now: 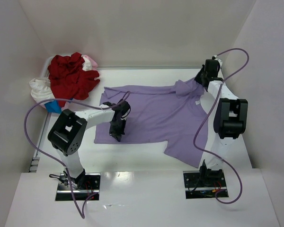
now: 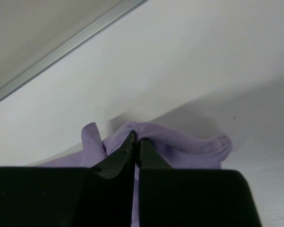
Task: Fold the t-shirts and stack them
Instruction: Flatten out the tshirt
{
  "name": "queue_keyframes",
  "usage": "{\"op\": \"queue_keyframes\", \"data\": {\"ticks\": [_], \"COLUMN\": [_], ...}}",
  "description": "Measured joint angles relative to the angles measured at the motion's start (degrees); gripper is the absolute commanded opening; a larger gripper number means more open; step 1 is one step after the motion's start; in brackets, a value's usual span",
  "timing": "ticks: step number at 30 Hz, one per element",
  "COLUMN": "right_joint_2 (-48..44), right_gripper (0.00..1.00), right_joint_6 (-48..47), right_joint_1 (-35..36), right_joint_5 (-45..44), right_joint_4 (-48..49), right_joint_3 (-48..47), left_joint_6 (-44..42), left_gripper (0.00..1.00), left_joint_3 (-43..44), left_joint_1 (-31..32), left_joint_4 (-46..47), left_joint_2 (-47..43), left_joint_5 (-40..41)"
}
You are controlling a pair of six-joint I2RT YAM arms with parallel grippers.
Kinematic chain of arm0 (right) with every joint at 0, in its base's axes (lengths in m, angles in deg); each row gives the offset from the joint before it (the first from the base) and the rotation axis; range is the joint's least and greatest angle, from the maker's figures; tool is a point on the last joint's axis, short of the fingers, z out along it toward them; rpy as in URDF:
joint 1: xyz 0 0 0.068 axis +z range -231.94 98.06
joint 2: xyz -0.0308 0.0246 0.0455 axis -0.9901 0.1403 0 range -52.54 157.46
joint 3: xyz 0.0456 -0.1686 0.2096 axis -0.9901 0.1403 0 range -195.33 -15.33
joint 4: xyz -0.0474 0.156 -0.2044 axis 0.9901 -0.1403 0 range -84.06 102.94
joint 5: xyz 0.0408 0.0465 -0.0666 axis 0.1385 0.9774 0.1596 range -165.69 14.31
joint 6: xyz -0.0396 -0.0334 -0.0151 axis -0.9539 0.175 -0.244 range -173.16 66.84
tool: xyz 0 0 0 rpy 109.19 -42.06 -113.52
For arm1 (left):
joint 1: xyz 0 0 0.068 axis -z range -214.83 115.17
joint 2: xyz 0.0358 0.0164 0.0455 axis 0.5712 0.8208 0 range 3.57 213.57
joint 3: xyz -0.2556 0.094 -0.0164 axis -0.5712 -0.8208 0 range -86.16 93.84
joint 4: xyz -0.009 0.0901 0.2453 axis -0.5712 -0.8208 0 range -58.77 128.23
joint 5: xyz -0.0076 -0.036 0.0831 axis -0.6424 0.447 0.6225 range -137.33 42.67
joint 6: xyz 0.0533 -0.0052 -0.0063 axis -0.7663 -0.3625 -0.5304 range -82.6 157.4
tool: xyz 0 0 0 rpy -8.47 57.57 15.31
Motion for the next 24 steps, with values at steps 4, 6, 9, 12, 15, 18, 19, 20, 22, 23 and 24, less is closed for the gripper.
{"op": "queue_keyframes", "data": {"ticks": [4,6,9,12,15,18,19,20,22,23,24], "right_joint_2": [-2.32,-3.98,-6.75,-8.35,-8.63,-8.63,-8.63,-8.63,-8.59,-8.59,-8.57], "right_gripper": [0.02,0.02,0.02,0.02,0.02,0.02,0.02,0.02,0.02,0.02,0.02], "right_joint_6": [0.0,0.0,-0.02,-0.04,-0.42,-0.63,-0.68,-0.7,-0.81,-0.85,-0.85], "right_joint_1": [0.0,0.0,0.0,0.0,0.0,0.0,0.0,0.0,0.0,0.0,0.0], "right_joint_5": [-0.2,-0.33,-0.57,-0.72,-1.05,-1.01,-0.98,-0.81,-0.35,-0.26,-0.17], "right_joint_4": [0.13,0.17,0.15,0.26,0.33,0.26,0.33,0.33,0.31,0.31,0.31], "right_joint_3": [3.21,5.11,7.41,8.15,8.33,8.44,8.44,8.44,8.44,8.44,8.44], "left_joint_6": [2.05,3.45,5.2,6.82,8.0,8.96,8.96,8.94,8.7,8.28,7.56], "left_gripper": [0.0,0.0,0.0,0.0,0.0,0.15,0.25,0.29,0.37,0.4,0.41], "left_joint_3": [-2.21,-3.78,-5.55,-7.56,-8.63,-6.08,-4.22,-1.75,4.28,7.43,10.4], "left_joint_1": [1.92,3.67,7.06,9.44,10.8,10.51,9.97,9.2,7.19,5.86,4.33], "left_joint_4": [-0.02,-0.02,-0.81,-1.22,-3.69,-8.28,-9.38,-10.21,-11.06,-10.71,-10.08], "left_joint_2": [-1.55,-2.78,-3.76,-5.18,-6.47,-6.91,-6.84,-6.69,-5.88,-5.38,-4.79], "left_joint_5": [-0.85,-1.07,-2.84,-4.76,-5.44,-2.84,-1.95,-0.79,2.05,3.28,4.59]}}
